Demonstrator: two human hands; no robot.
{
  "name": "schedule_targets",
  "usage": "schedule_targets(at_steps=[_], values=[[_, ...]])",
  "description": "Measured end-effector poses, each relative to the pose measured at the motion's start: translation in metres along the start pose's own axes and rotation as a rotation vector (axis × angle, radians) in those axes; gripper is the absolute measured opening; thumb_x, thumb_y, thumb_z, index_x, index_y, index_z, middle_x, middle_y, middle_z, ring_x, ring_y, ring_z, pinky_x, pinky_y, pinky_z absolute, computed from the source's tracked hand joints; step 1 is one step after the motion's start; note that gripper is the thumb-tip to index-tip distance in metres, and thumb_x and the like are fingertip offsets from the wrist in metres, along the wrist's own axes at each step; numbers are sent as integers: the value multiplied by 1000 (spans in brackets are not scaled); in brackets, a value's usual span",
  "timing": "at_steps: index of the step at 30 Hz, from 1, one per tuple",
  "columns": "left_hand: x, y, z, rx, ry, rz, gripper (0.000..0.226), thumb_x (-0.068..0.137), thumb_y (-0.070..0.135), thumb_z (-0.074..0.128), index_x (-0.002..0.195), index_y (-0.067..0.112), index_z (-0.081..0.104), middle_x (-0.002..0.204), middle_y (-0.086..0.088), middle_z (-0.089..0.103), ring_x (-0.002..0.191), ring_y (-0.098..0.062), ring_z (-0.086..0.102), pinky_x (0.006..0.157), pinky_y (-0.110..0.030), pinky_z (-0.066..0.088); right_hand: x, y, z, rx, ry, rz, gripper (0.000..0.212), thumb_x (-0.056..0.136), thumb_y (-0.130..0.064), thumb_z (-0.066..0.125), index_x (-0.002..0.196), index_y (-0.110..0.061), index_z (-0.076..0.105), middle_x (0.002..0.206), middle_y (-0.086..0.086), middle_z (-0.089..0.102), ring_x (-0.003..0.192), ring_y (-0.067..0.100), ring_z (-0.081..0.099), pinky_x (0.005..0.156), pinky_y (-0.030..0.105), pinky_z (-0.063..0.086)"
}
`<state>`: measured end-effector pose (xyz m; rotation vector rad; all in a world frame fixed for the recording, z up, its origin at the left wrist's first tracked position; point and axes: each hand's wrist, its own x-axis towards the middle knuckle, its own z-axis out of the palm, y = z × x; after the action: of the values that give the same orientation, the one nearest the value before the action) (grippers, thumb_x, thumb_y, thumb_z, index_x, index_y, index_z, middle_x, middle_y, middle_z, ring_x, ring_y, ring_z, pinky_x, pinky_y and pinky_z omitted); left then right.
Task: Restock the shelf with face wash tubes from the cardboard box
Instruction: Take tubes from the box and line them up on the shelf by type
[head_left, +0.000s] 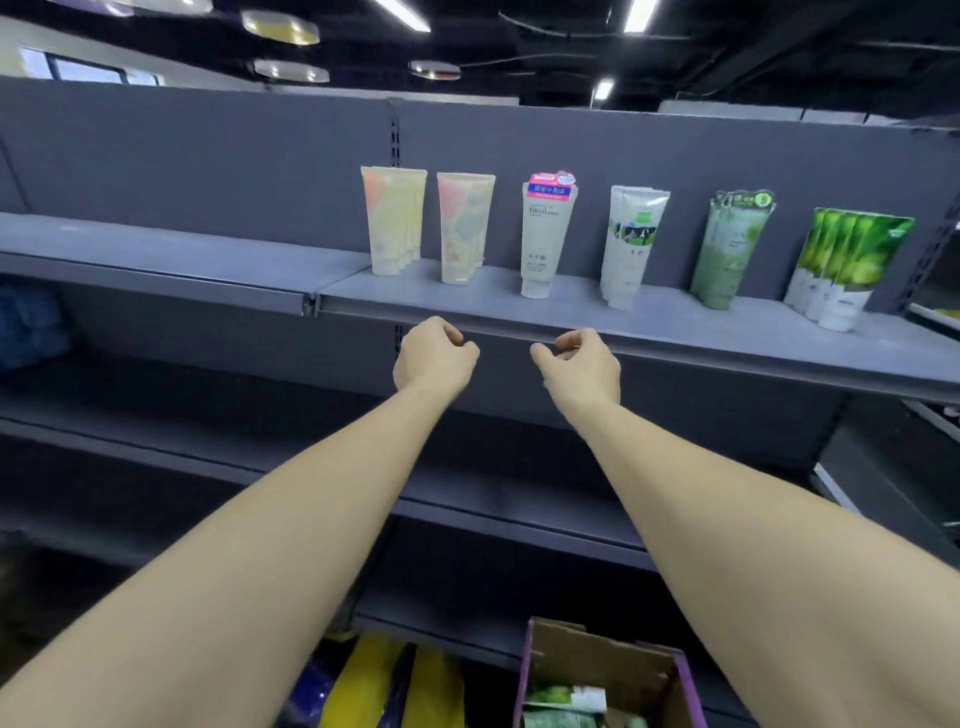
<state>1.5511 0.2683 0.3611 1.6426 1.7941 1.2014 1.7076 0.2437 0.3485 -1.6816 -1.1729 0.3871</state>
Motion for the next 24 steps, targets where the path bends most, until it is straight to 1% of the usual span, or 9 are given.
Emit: schedule_targets(at_steps=[6, 8, 10, 12, 14, 16, 19, 21, 24], values=[[-68, -19, 51, -56, -134, -126, 19, 85, 23, 62, 103, 20, 63, 99, 6, 63, 80, -16, 62, 70, -30, 53, -34, 67, -28, 4, -104, 113, 38, 83, -44, 66, 113, -24, 53, 90, -10, 64, 84, 13, 66, 78, 36, 56], [-83, -29, 70, -39, -171, -149, 18, 85, 23, 61, 103, 20, 62, 92, 8, 62, 72, -12, 61, 71, -30, 53, -41, 91, -31, -4, -143, 148, 40, 84, -43, 66, 115, -24, 52, 91, -9, 65, 85, 13, 65, 77, 34, 55], [-98, -43, 92, -15, -224, -176, 16, 86, 23, 61, 102, 20, 61, 83, 10, 60, 65, -9, 58, 72, -30, 54, -50, 119, -33, -34, -178, 203, 41, 85, -42, 67, 117, -22, 51, 88, -9, 64, 78, 10, 62, 75, 31, 52], [-114, -60, 117, -2, -284, -199, 18, 86, 23, 62, 103, 19, 62, 89, 7, 62, 72, -12, 60, 75, -31, 54, -61, 152, -31, -76, -209, 275, 44, 85, -43, 68, 120, -22, 50, 88, -9, 61, 77, 9, 58, 76, 31, 49], [-128, -78, 143, 6, -347, -207, 22, 86, 25, 64, 107, 18, 63, 100, 3, 64, 81, -16, 60, 76, -30, 53, -72, 186, -28, -108, -238, 336, 51, 85, -45, 69, 125, -20, 50, 98, -7, 60, 87, 14, 57, 79, 30, 45], [-141, -97, 169, 22, -412, -227, 26, 85, 25, 66, 110, 17, 63, 106, 1, 64, 83, -16, 59, 74, -28, 50, -82, 220, -23, -133, -267, 406, 55, 85, -44, 70, 128, -18, 49, 105, -3, 60, 95, 16, 55, 81, 29, 42], [-160, -125, 204, 59, -512, -220, 34, 84, 25, 67, 116, 17, 61, 110, -1, 65, 89, -16, 59, 74, -25, 45, -97, 264, -15, -146, -294, 515, 58, 83, -43, 72, 129, -15, 50, 106, 2, 66, 99, 20, 61, 84, 30, 45], [-169, -143, 224, 89, -574, -207, 37, 85, 24, 66, 121, 16, 59, 110, -2, 65, 95, -16, 59, 77, -25, 44, -103, 290, -9, -170, -294, 570, 59, 83, -44, 72, 130, -16, 50, 112, 4, 66, 103, 21, 61, 85, 30, 46], [-180, -170, 253, 111, -638, -237, 37, 85, 23, 66, 121, 16, 59, 109, -2, 65, 103, -20, 61, 83, -26, 45, -113, 325, 1, -182, -318, 621, 57, 85, -41, 71, 132, -16, 49, 111, 2, 63, 99, 18, 59, 81, 26, 41]])
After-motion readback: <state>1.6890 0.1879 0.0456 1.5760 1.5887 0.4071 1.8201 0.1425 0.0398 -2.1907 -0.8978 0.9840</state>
